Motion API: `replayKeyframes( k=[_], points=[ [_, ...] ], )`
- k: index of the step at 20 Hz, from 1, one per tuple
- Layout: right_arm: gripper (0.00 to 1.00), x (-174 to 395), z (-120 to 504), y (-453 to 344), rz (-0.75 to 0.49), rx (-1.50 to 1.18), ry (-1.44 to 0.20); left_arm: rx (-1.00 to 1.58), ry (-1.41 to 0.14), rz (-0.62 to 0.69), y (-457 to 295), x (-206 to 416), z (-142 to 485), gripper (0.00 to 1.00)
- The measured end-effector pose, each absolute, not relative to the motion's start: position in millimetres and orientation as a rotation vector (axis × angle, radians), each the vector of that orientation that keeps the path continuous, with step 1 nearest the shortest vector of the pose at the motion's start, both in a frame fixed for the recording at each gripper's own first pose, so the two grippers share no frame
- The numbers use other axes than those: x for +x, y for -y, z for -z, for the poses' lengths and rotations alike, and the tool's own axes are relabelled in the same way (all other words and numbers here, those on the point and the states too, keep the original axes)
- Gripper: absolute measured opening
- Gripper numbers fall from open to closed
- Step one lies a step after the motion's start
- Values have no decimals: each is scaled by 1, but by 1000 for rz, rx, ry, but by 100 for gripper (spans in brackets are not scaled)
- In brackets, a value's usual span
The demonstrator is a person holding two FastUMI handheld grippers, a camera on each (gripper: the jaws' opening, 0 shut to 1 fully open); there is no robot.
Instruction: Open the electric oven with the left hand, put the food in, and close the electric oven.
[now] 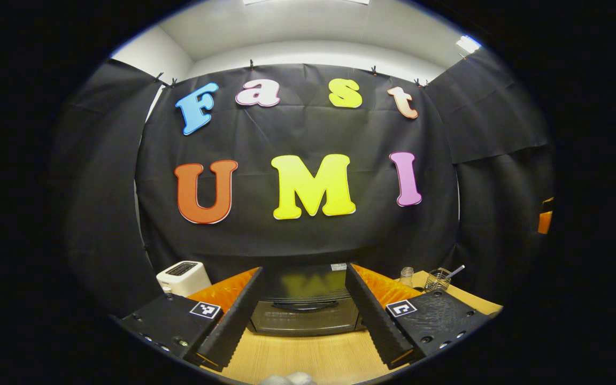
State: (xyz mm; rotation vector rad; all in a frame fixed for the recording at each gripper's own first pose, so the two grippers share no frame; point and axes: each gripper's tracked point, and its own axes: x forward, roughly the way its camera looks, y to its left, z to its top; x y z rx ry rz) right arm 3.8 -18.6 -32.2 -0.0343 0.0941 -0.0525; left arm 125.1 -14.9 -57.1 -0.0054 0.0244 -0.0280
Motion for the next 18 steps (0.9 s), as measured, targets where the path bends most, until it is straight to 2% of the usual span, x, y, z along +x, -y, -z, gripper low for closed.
replayKeyframes(
  k=[9, 11, 12, 14, 15, 17, 18],
  points=[
    [100, -7, 61, 41, 144, -7, -196, -17, -183, 26, 11, 214, 142, 97],
    [100, -10, 65, 42, 154, -10, -211, -15, -232, 29, 13, 224, 164, 97],
    [96, -10, 65, 42, 160, -10, -213, -13, -250, 25, 12, 229, 173, 97],
    [96, -9, 65, 43, 164, -8, -218, -21, -292, 21, 15, 235, 190, 97],
    [100, -8, 65, 42, 164, -9, -220, -24, -314, 19, 16, 237, 198, 97],
    [96, -6, 67, 40, 159, -7, -225, -17, -366, 10, 15, 238, 214, 97],
    [97, -6, 66, 38, 155, -3, -225, 6, -334, 8, 12, 240, 208, 97]
  ],
)
